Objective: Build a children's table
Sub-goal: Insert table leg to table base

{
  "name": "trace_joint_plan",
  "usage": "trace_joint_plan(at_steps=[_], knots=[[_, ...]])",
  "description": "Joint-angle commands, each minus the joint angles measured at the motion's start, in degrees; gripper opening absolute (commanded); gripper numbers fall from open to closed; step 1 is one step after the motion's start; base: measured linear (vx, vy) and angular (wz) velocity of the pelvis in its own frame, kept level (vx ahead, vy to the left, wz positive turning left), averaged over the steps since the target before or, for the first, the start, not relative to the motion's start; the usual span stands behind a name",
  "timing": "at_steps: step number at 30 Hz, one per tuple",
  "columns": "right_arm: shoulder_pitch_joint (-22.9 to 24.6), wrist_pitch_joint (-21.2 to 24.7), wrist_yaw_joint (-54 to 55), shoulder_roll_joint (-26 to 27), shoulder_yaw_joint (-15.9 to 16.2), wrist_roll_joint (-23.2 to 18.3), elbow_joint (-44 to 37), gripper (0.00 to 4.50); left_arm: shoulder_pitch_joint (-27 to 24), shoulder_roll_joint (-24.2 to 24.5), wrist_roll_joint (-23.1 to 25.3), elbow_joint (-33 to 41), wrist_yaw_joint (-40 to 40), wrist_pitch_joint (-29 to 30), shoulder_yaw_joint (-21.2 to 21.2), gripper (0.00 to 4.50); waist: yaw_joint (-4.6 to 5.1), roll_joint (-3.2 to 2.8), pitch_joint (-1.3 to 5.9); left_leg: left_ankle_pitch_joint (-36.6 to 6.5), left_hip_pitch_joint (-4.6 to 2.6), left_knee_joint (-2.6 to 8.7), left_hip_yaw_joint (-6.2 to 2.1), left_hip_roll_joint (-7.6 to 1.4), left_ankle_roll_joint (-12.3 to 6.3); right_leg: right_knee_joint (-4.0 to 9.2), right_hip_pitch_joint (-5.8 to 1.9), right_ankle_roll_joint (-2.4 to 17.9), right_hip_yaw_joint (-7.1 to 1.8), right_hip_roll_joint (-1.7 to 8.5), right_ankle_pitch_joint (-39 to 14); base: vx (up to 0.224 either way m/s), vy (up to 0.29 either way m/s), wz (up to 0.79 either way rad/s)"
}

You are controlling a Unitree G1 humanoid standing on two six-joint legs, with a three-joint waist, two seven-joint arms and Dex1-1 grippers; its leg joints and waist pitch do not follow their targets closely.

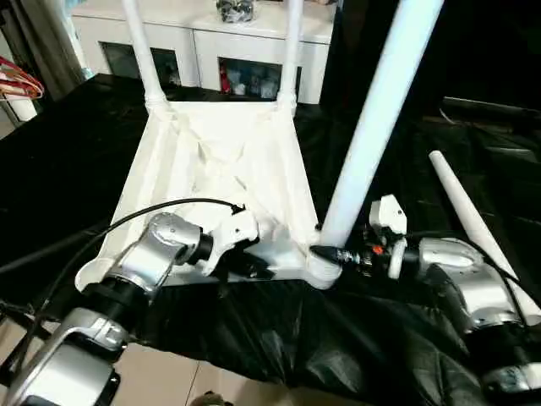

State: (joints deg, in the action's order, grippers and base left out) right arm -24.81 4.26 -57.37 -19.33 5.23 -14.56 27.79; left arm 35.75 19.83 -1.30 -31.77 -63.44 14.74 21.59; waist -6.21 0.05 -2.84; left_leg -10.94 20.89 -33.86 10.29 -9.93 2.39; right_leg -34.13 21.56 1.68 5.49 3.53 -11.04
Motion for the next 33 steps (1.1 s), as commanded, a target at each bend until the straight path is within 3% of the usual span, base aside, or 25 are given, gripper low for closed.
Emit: trace_joint_plan(at_steps=[1, 6, 7, 8, 12, 18, 23, 24, 29, 33], knots=[[0.73, 1.38, 5.89, 2.28, 2.25, 4.05, 7.07, 1.88, 3.44, -3.21, -1.87, 3.78, 4.78, 1.97, -2.98, 0.00, 0.38, -0.03, 2.86, -14.66, -0.80, 4.68, -1.97, -4.26, 0.38, 5.14, -2.11, 9.85, -3.67, 6.90, -22.85, 0.000, 0.000, 0.00], [-3.38, 1.82, 16.09, 6.96, 1.07, 5.81, 14.53, 1.87, 2.31, -7.97, -1.18, 9.06, 13.63, 8.64, -4.54, 0.00, 1.68, 0.07, 2.83, -15.11, -0.32, 4.65, -2.22, -3.91, 0.16, 5.56, -2.24, 8.15, -3.44, 6.79, -25.84, 0.000, 0.000, 0.00], [-3.72, 1.91, 16.76, 7.36, 1.05, 6.00, 15.11, 1.87, 2.14, -8.45, -0.93, 9.57, 14.56, 9.38, -4.64, 0.00, 1.66, -0.20, 2.94, -14.52, -0.30, 4.64, -2.29, -3.95, 0.19, 5.42, -2.29, 8.30, -3.44, 6.75, -25.03, 0.000, 0.000, 0.00], [-4.74, 2.15, 19.00, 8.45, 0.83, 6.46, 16.71, 1.87, 1.83, -9.90, -0.18, 10.74, 17.21, 11.28, -4.86, 0.00, 1.86, 0.12, 2.97, -13.38, -0.16, 4.58, -2.12, -3.82, -0.43, 5.42, -2.22, 8.67, -3.41, 6.41, -22.64, 0.000, 0.000, 0.00], [-7.20, 3.10, 22.77, 11.04, -0.03, 6.89, 20.85, 1.87, 1.64, -13.31, 0.32, 12.37, 22.67, 14.13, -5.17, 0.00, 2.42, 0.18, 3.15, -11.58, -0.08, 4.31, -1.94, -3.86, -1.44, 4.79, -2.27, 10.82, -3.47, 6.34, -18.00, 0.000, 0.000, 0.00], [-8.23, 2.25, 22.86, 11.87, 0.51, 7.99, 23.04, 1.87, 1.53, -13.24, 0.83, 13.15, 23.33, 15.09, -4.71, 0.00, 2.41, 0.28, 3.35, -8.78, -0.03, 3.91, -1.59, -3.57, -3.54, 4.63, -2.36, 11.52, -3.47, 6.11, -13.92, 0.000, 0.000, 0.00], [-9.50, 1.69, 23.30, 12.50, 0.06, 8.21, 24.02, 1.87, 0.93, -12.44, 1.13, 14.50, 22.98, 16.05, -4.20, 0.00, 2.63, 0.16, 3.09, -10.96, -0.21, 4.16, -1.71, -3.77, -2.98, 4.99, -2.20, 10.89, -3.39, 6.14, -17.59, 0.000, 0.000, 0.00], [-9.58, 1.69, 23.28, 12.55, -0.06, 8.10, 24.08, 2.22, 0.92, -12.42, 1.13, 14.53, 22.98, 16.08, -4.19, 0.00, 2.76, 0.15, 3.01, -11.79, -0.27, 4.20, -1.75, -3.79, -2.70, 5.06, -2.09, 10.81, -3.40, 6.13, -18.71, 0.000, 0.000, 0.00], [-10.56, 1.94, 22.45, 12.88, -1.38, 7.12, 23.97, 2.62, 0.94, -11.54, 1.33, 14.53, 22.17, 15.70, -3.43, 0.00, 3.05, 0.06, 3.09, -12.42, -0.41, 4.27, -1.78, -3.84, -2.31, 5.05, -1.99, 11.09, -3.53, 6.10, -18.23, 0.000, 0.000, 0.00], [-11.46, 0.33, 19.88, 12.12, -1.40, 7.39, 23.00, 3.01, 0.86, -10.33, 2.19, 14.49, 20.47, 12.93, -2.70, 0.00, 2.73, 0.00, 3.47, -8.25, -0.17, 3.96, -1.58, -3.86, -3.59, 4.05, -2.19, 13.05, -3.56, 5.94, -9.70, 0.000, 0.000, 0.00]])
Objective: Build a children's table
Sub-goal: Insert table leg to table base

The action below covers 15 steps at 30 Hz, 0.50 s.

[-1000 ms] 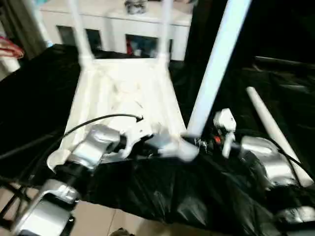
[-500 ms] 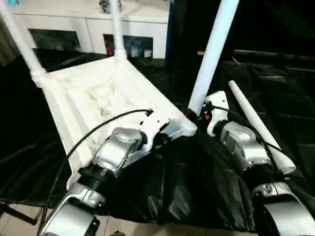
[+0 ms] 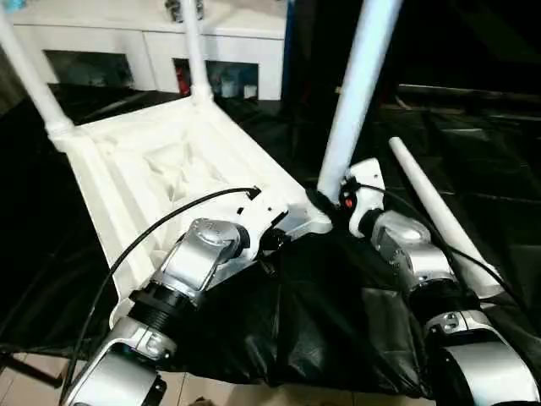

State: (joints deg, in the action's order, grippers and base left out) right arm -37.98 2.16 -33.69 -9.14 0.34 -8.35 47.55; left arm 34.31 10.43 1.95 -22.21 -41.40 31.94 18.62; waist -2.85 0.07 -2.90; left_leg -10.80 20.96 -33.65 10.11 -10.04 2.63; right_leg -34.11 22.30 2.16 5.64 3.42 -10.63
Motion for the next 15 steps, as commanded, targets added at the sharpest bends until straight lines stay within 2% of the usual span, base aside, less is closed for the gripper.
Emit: trace_joint_plan(at_steps=[1, 4, 7, 9, 12, 15], knots=[[1.70, 2.40, -3.87, 1.92, 3.49, 1.18, 3.22, 3.12, 2.30, -0.91, -1.06, 4.92, -1.61, -4.31, 0.28, 0.00, -0.69, -0.04, 3.62, -8.04, -0.16, 3.66, -1.39, -3.69, -4.18, 3.88, -3.11, 12.90, -3.72, 6.14, -9.12, 0.000, 0.000, 0.00], [1.64, 1.92, -7.68, 0.94, 3.14, 0.14, 0.94, 3.43, 2.10, 0.30, -1.33, 4.98, -4.26, -6.50, 1.11, 0.00, -0.80, -0.03, 3.67, -7.25, -0.09, 3.56, -1.32, -3.68, -4.74, 3.73, -3.17, 13.28, -3.73, 6.13, -7.68, 0.000, 0.000, 0.00], [1.79, 1.48, -10.21, -0.24, 3.22, -0.34, -0.95, 3.57, 1.94, 1.15, -1.63, 5.02, -6.15, -7.32, 1.53, 0.00, -1.25, -0.12, 3.76, -6.81, -0.21, 3.48, -1.27, -3.82, -5.05, 3.57, -3.10, 13.40, -3.76, 6.08, -6.82, 0.000, 0.000, 0.00], [2.85, 1.32, -13.88, -1.80, 4.00, -0.91, -3.76, 3.84, 1.41, 2.18, -2.26, 5.19, -8.76, -8.17, 1.97, 0.00, -1.60, -0.21, 3.81, -6.33, -0.40, 3.40, -1.22, -3.91, -5.19, 3.51, -2.96, 13.53, -3.77, 6.08, -5.98, 0.000, 0.000, 0.00], [4.04, 0.45, -17.22, -3.59, 5.40, -0.22, -5.54, 3.84, 0.71, 3.58, -2.87, 5.26, -11.73, -9.46, 2.54, 0.00, -2.38, -0.19, 3.99, -4.77, -0.36, 3.29, -1.18, -3.97, -5.68, 2.99, -2.98, 13.81, -3.78, 6.01, -3.19, 0.000, 0.000, 0.00], [5.75, 0.35, -23.63, -5.96, 7.04, 0.25, -8.07, 3.84, -0.04, 5.48, -4.22, 4.23, -17.36, -14.35, 2.91, 0.00, -2.92, -0.15, 3.92, -5.15, -0.33, 3.28, -1.16, -3.95, -5.84, 3.04, -3.03, 13.56, -3.75, 6.02, -3.44, 0.000, 0.000, 0.00]])
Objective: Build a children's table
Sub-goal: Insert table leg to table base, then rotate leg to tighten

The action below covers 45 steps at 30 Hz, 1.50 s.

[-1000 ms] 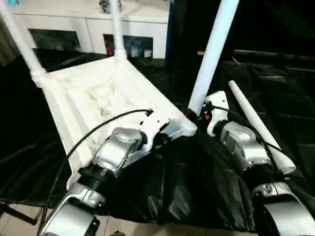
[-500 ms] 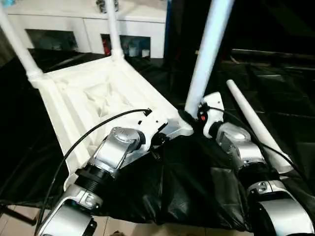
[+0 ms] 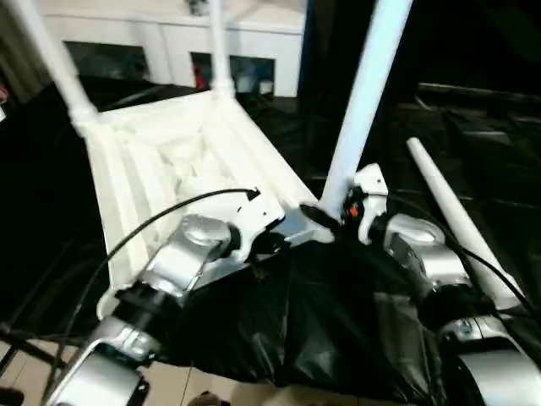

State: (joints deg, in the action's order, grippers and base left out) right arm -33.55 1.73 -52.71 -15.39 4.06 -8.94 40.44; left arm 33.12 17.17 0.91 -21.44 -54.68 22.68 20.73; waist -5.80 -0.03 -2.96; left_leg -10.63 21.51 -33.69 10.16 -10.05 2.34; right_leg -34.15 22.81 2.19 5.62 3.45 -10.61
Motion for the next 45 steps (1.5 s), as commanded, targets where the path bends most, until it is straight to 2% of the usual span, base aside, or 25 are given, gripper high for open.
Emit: trace_joint_plan(at_steps=[1, 7, 11, 12, 14, 16, 24, 30, 33, 35, 38, 39, 40, 41, 45], knots=[[1.33, 0.78, -4.60, 0.29, 3.32, 0.84, -0.95, 3.84, 1.15, -1.26, -3.18, 3.46, -4.07, -5.08, 0.80, 0.00, -0.06, -0.03, 4.03, -5.30, -0.82, 3.28, -1.12, -3.98, -5.73, 2.98, -3.52, 13.34, -3.75, 5.91, -3.22, 0.000, 0.000, 0.00], [3.72, 2.15, -11.78, -3.44, 5.88, 0.73, -5.06, 3.84, 0.94, 1.41, -4.46, 2.09, -11.59, -8.89, 1.11, 0.00, -0.96, -0.14, 3.85, -7.19, -1.17, 3.42, -1.07, -4.13, -4.63, 3.38, -3.21, 12.51, -3.70, 5.90, -7.18, 0.000, 0.000, 0.00], [4.68, 2.51, -14.66, -4.91, 6.92, 0.94, -6.42, 3.84, 1.08, 2.48, -4.64, 1.44, -14.25, -10.49, 1.56, 0.00, -1.22, -0.05, 3.72, -8.06, -1.04, 3.45, -1.14, -4.05, -3.90, 3.68, -3.24, 11.67, -3.74, 6.03, -9.74, 0.000, 0.000, 0.00], [5.06, 2.61, -15.73, -5.40, 7.26, 0.98, -6.98, 3.69, 1.13, 2.77, -4.74, 1.12, -15.31, -10.95, 1.63, 0.00, -1.41, 0.02, 3.80, -7.89, -1.24, 3.44, -1.06, -4.16, -3.95, 3.64, -3.11, 11.39, -3.80, 5.99, -9.71, 0.000, 0.000, 0.00], [5.60, 2.90, -17.15, -6.00, 7.54, 1.18, -7.86, 3.69, 1.18, 3.38, -4.77, 0.23, -17.70, -12.55, 1.71, 0.00, -1.86, -0.16, 3.88, -7.10, -1.00, 3.32, -1.10, -4.07, -4.15, 3.46, -3.21, 11.36, -3.75, 5.97, -9.17, 0.000, 0.000, 0.00], [5.56, 2.77, -17.27, -6.12, 7.75, 1.38, -7.84, 3.48, 1.22, 3.60, -4.89, 0.01, -18.46, -12.62, 1.72, 0.00, -2.11, -0.10, 3.93, -7.09, -1.14, 3.32, -1.08, -4.15, -4.03, 3.37, -3.08, 11.39, -3.76, 6.02, -8.78, 0.000, 0.000, 0.00], [5.79, 3.01, -17.48, -5.73, 8.25, 1.22, -8.35, 2.90, 1.50, 3.98, -4.64, -1.16, -19.75, -13.43, 1.44, 0.00, -2.13, -0.14, 3.97, -7.50, -0.98, 3.35, -1.19, -4.13, -3.45, 3.36, -3.26, 11.57, -3.70, 6.08, -8.83, 0.000, 0.000, 0.00], [7.36, 3.62, -17.75, -5.24, 8.57, 0.92, -9.39, 2.80, 1.33, 2.53, -5.23, -2.70, -19.83, -12.81, 0.07, 0.00, -2.23, -0.25, 3.98, -7.68, -1.15, 3.35, -1.17, -4.20, -3.46, 3.42, -3.13, 11.52, -3.67, 6.05, -9.04, 0.000, 0.000, 0.00], [7.96, 4.57, -13.59, -3.11, 7.02, 0.45, -8.50, 2.79, 1.85, 0.11, -5.45, -4.47, -15.66, -11.04, -1.49, 0.00, -2.21, -0.10, 3.93, -8.24, -1.11, 3.40, -1.15, -4.15, -3.17, 3.49, -3.23, 11.53, -3.73, 6.17, -9.92, 0.000, 0.000, 0.00], [7.51, 4.13, -8.86, -1.43, 5.80, 1.08, -6.74, 2.79, 2.38, -1.30, -5.23, -5.60, -13.00, -10.48, -2.26, 0.00, -2.08, -0.13, 3.66, -9.15, -1.18, 3.55, -1.18, -4.05, -2.79, 3.88, -3.07, 10.98, -3.70, 6.18, -12.46, 0.000, 0.000, 0.00], [5.76, 3.10, 4.52, 3.03, 2.66, 2.63, -1.26, 2.79, 3.81, -4.58, -3.74, -8.35, -6.58, -9.47, -3.32, 0.00, -1.32, 0.04, 3.25, -12.79, -1.57, 3.94, -1.48, -3.75, -0.43, 5.08, -3.06, 8.70, -3.61, 6.57, -21.85, 0.000, 0.000, 0.00], [5.10, 2.76, 9.02, 4.54, 1.65, 3.11, 0.74, 2.78, 4.31, -5.77, -3.04, -9.30, -4.51, -9.33, -3.60, 0.00, -1.08, 0.03, 3.25, -12.93, -1.50, 4.04, -1.59, -3.80, -0.03, 5.01, -3.17, 8.49, -3.58, 6.65, -22.49, 0.000, 0.000, 0.00], [5.10, 2.76, 9.02, 4.54, 1.65, 3.11, 0.74, 2.78, 4.31, -5.77, -3.04, -9.30, -4.51, -9.33, -3.60, 0.00, -0.52, 0.09, 3.19, -13.99, -1.67, 4.12, -1.65, -3.63, 0.27, 5.39, -3.06, 7.77, -3.46, 6.54, -24.42, 0.000, 0.000, 0.00], [3.85, 1.61, 16.49, 7.28, 0.17, 3.65, 3.75, 2.78, 5.01, -7.94, -2.07, -10.63, -1.12, -8.83, -3.93, 0.00, -0.12, 0.02, 3.22, -13.86, -1.72, 4.09, -1.58, -3.62, 0.21, 5.49, -2.90, 7.57, -3.58, 6.49, -24.51, 0.000, 0.000, 0.00], [2.90, -0.80, 23.25, 10.83, -0.28, 4.76, 5.33, 2.78, 5.46, -10.28, -1.16, -11.65, 1.51, -8.10, -3.75, 0.00, 0.31, 0.00, 3.29, -13.22, -1.56, 4.13, -1.61, -3.53, -0.31, 5.47, -3.04, 7.43, -3.66, 6.51, -23.87, 0.000, 0.000, 0.00]])
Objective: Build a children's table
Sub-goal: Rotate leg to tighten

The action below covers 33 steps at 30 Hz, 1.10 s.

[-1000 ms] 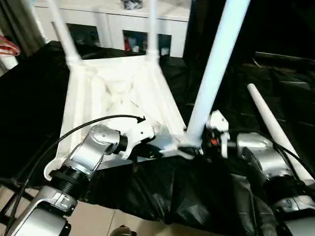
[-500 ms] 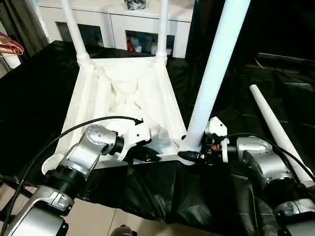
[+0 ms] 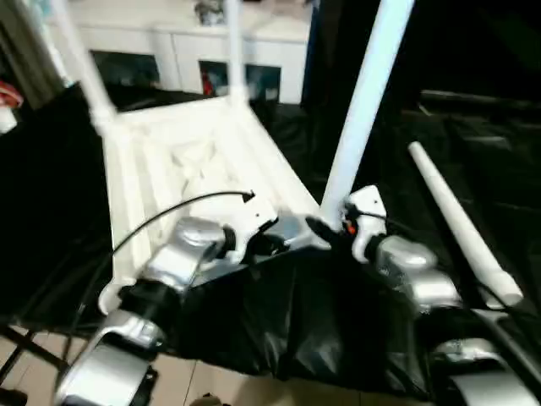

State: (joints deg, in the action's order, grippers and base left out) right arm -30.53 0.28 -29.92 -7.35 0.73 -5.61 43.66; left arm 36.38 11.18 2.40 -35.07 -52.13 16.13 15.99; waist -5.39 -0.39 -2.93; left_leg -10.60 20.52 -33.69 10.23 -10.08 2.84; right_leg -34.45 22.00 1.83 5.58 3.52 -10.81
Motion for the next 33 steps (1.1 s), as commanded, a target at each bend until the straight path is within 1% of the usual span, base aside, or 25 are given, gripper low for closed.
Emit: trace_joint_plan(at_steps=[1, 2, 3, 5, 6, 9, 10, 11, 14, 16, 18, 19, 20, 21, 22, 23, 25, 27, 28, 29, 30, 31, 32, 33], knots=[[-0.15, 0.15, 0.44, 3.40, 3.25, 1.44, 1.96, 2.78, 2.18, -4.61, -2.49, 1.96, -0.55, -1.43, 1.07, 0.00, -0.07, 0.26, 3.37, -12.70, -0.57, 4.09, -1.59, -3.54, -1.30, 5.59, -2.22, 8.11, -3.73, 6.36, -21.72, 0.000, 0.000, 0.00], [-0.18, -0.29, -0.06, 3.97, 3.25, 1.36, 1.91, 3.33, 2.25, -4.86, -2.46, 1.72, -0.10, -1.50, 1.12, 0.00, 0.00, 0.15, 3.36, -12.42, -0.50, 4.09, -1.58, -3.59, -1.49, 5.48, -2.23, 8.41, -3.79, 6.34, -20.66, 0.000, 0.000, 0.00], [-0.29, -0.49, -0.43, 4.61, 2.90, 1.02, 2.10, 3.47, 2.30, -5.15, -2.42, 1.49, 0.22, -1.53, 1.09, 0.00, 0.09, 0.21, 3.38, -11.83, -0.38, 4.11, -1.55, -3.58, -1.90, 5.24, -2.36, 8.95, -3.76, 6.15, -18.76, 0.000, 0.000, 0.00], [-0.32, -1.00, -1.49, 5.26, 2.43, 0.52, 2.15, 3.54, 2.15, -5.44, -2.16, 1.36, 0.25, -1.71, 1.09, 0.00, 0.17, 0.07, 3.39, -11.74, -0.39, 4.05, -1.47, -3.62, -2.33, 5.06, -2.36, 9.94, -3.80, 6.22, -17.08, 0.000, 0.000, 0.00], [-0.30, -1.17, -1.83, 5.26, 2.40, 0.33, 2.18, 3.54, 2.01, -5.43, -2.01, 1.45, 0.01, -1.82, 1.11, 0.00, 0.17, 0.11, 3.37, -11.80, -0.42, 4.08, -1.45, -3.61, -2.44, 5.12, -2.38, 10.00, -3.78, 6.19, -17.07, 0.000, 0.000, 0.00], [0.09, -1.44, -3.31, 4.47, 2.72, 0.05, 1.41, 3.97, 1.63, -4.90, -1.89, 1.78, -0.98, -2.39, 1.27, 0.00, 0.29, 0.14, 3.27, -12.41, -0.42, 4.17, -1.50, -3.69, -2.45, 5.13, -2.41, 10.09, -3.79, 6.20, -17.73, 0.000, 0.000, 0.00], [0.64, -1.73, -4.99, 3.31, 3.28, 0.15, 0.28, 4.03, 1.26, -4.17, -1.92, 2.22, -2.18, -2.91, 1.56, 0.00, 0.25, 0.18, 3.24, -12.81, -0.44, 4.13, -1.45, -3.62, -2.54, 5.28, -2.44, 9.83, -3.78, 6.19, -18.52, 0.000, 0.000, 0.00], [1.37, -1.92, -7.40, 1.81, 3.87, 0.15, -1.23, 4.03, 0.76, -3.23, -2.08, 2.86, -3.77, -3.51, 1.92, 0.00, 0.14, 0.21, 3.26, -12.58, -0.44, 4.09, -1.42, -3.64, -2.75, 5.32, -2.44, 9.64, -3.85, 6.25, -18.47, 0.000, 0.000, 0.00], [2.01, -1.71, -10.55, 0.39, 4.01, -0.29, -2.61, 4.03, 0.26, -2.36, -2.42, 3.59, -5.34, -3.53, 2.17, 0.00, 0.14, 0.16, 3.33, -11.94, -0.30, 4.11, -1.46, -3.74, -3.12, 5.12, -2.56, 9.87, -3.86, 6.25, -17.19, 0.000, 0.000, 0.00], [2.77, -1.55, -14.48, -1.45, 4.29, -0.73, -4.21, 4.03, -0.41, -1.12, -2.82, 4.54, -7.80, -4.07, 2.64, 0.00, -0.03, 0.21, 3.38, -11.42, -0.37, 4.04, -1.41, -3.82, -3.58, 4.98, -2.52, 10.29, -3.90, 6.23, -15.93, 0.000, 0.000, 0.00], [3.59, -1.12, -18.62, -3.42, 4.63, -1.48, -6.08, 4.03, -1.05, 0.30, -3.23, 5.48, -10.66, -5.24, 3.14, 0.00, -0.20, 0.09, 3.41, -10.84, -0.35, 4.00, -1.40, -3.89, -4.00, 4.89, -2.57, 10.77, -3.90, 6.24, -14.71, 0.000, 0.000, 0.00], [3.94, -0.73, -20.63, -4.33, 4.81, -1.92, -6.94, 4.03, -1.36, 0.94, -3.61, 5.98, -12.17, -5.53, 3.30, 0.00, -0.39, 0.12, 3.61, -9.76, -0.27, 3.90, -1.37, -3.96, -4.43, 4.52, -2.69, 11.02, -3.87, 6.09, -12.74, 0.000, 0.000, 0.00], [4.29, -0.31, -22.52, -5.23, 5.10, -2.24, -7.78, 4.03, -1.57, 1.50, -3.81, 6.38, -13.35, -5.67, 3.40, 0.00, -0.52, 0.03, 3.66, -8.78, -0.19, 3.82, -1.30, -4.07, -4.96, 4.25, -2.62, 11.65, -3.86, 6.01, -10.60, 0.000, 0.000, 0.00], [4.87, -0.72, -24.98, -6.80, 5.72, -2.16, -8.80, 4.03, -1.84, 2.40, -3.99, 6.80, -15.18, -6.56, 3.66, 0.00, -0.52, 0.03, 3.66, -8.78, -0.19, 3.82, -1.30, -4.07, -4.96, 4.25, -2.62, 11.65, -3.86, 6.01, -10.60, 0.000, 0.000, 0.00], [5.39, -1.14, -26.85, -8.01, 6.22, -2.08, -9.48, 4.03, -1.99, 3.16, -4.12, 7.13, -16.61, -6.75, 3.92, 0.00, -0.96, 0.14, 3.76, -7.66, -0.19, 3.66, -1.18, -4.13, -5.52, 3.92, -2.56, 12.24, -3.82, 5.98, -8.51, 0.000, 0.000, 0.00], [5.67, -1.30, -27.84, -8.57, 6.41, -2.05, -9.82, 4.03, -2.06, 3.50, -4.15, 7.31, -17.36, -6.72, 4.01, 0.00, -1.16, 0.12, 3.65, -7.93, -0.09, 3.65, -1.14, -4.09, -5.64, 4.00, -2.55, 12.21, -3.75, 6.01, -9.00, 0.000, 0.000, 0.00], [6.37, -1.25, -30.16, -9.62, 6.63, -2.13, -10.86, 4.03, -2.22, 4.11, -4.28, 7.71, -18.87, -7.27, 4.06, 0.00, -1.27, 0.19, 3.61, -8.31, -0.14, 3.70, -1.17, -4.12, -5.47, 4.08, -2.55, 12.05, -3.75, 6.08, -9.88, 0.000, 0.000, 0.00], [7.44, -0.43, -33.98, -11.34, 7.32, -2.99, -12.71, 4.03, -2.29, 5.12, -4.31, 7.99, -20.53, -7.45, 4.13, 0.00, -1.41, 0.16, 3.52, -9.34, -0.19, 3.77, -1.20, -4.12, -4.98, 4.39, -2.52, 11.70, -3.73, 6.20, -12.29, 0.000, 0.000, 0.00], [7.80, -0.14, -35.30, -11.98, 7.64, -3.28, -13.35, 3.88, -2.29, 5.50, -4.26, 7.99, -21.03, -7.60, 4.17, 0.00, -1.69, 0.18, 3.49, -9.62, -0.39, 3.76, -1.15, -4.17, -4.96, 4.54, -2.43, 11.21, -3.76, 6.09, -13.24, 0.000, 0.000, 0.00], [8.25, 0.52, -37.13, -12.84, 8.12, -3.67, -14.29, 3.88, -2.30, 6.06, -4.24, 7.95, -21.83, -7.69, 4.23, 0.00, -1.86, 0.13, 3.43, -10.06, -0.50, 3.73, -1.06, -4.20, -4.90, 4.59, -2.23, 11.22, -3.85, 6.10, -13.66, 0.000, 0.000, 0.00], [8.52, 0.90, -38.36, -13.45, 8.48, -3.85, -14.89, 3.78, -2.36, 6.56, -4.26, 7.95, -22.55, -7.87, 4.30, 0.00, -1.92, 0.14, 3.43, -10.20, -0.43, 3.78, -1.10, -4.19, -4.87, 4.65, -2.34, 11.13, -3.82, 6.14, -14.02, 0.000, 0.000, 0.00], [8.75, 1.50, -39.45, -13.88, 8.70, -4.22, -15.51, 3.78, -2.43, 6.91, -4.34, 8.00, -22.99, -7.88, 4.31, 0.00, -2.01, 0.18, 3.43, -10.06, -0.30, 3.81, -1.16, -4.20, -4.83, 4.57, -2.44, 10.94, -3.78, 6.12, -14.25, 0.000, 0.000, 0.00], [8.92, 1.97, -40.31, -14.20, 8.85, -4.57, -16.01, 3.67, -2.52, 7.18, -4.48, 8.11, -23.43, -7.79, 4.32, 0.00, -2.30, 0.21, 3.47, -10.10, -0.34, 3.85, -1.21, -4.28, -4.74, 4.57, -2.41, 10.54, -3.77, 6.16, -14.78, 0.000, 0.000, 0.00], [9.02, 2.31, -40.91, -14.40, 8.95, -4.87, -16.35, 3.51, -2.63, 7.41, -4.65, 8.28, -23.85, -7.66, 4.36, 0.00, -2.36, 0.21, 3.47, -10.12, -0.35, 3.85, -1.22, -4.29, -4.70, 4.57, -2.34, 10.57, -3.77, 6.16, -14.90, 0.000, 0.000, 0.00]])
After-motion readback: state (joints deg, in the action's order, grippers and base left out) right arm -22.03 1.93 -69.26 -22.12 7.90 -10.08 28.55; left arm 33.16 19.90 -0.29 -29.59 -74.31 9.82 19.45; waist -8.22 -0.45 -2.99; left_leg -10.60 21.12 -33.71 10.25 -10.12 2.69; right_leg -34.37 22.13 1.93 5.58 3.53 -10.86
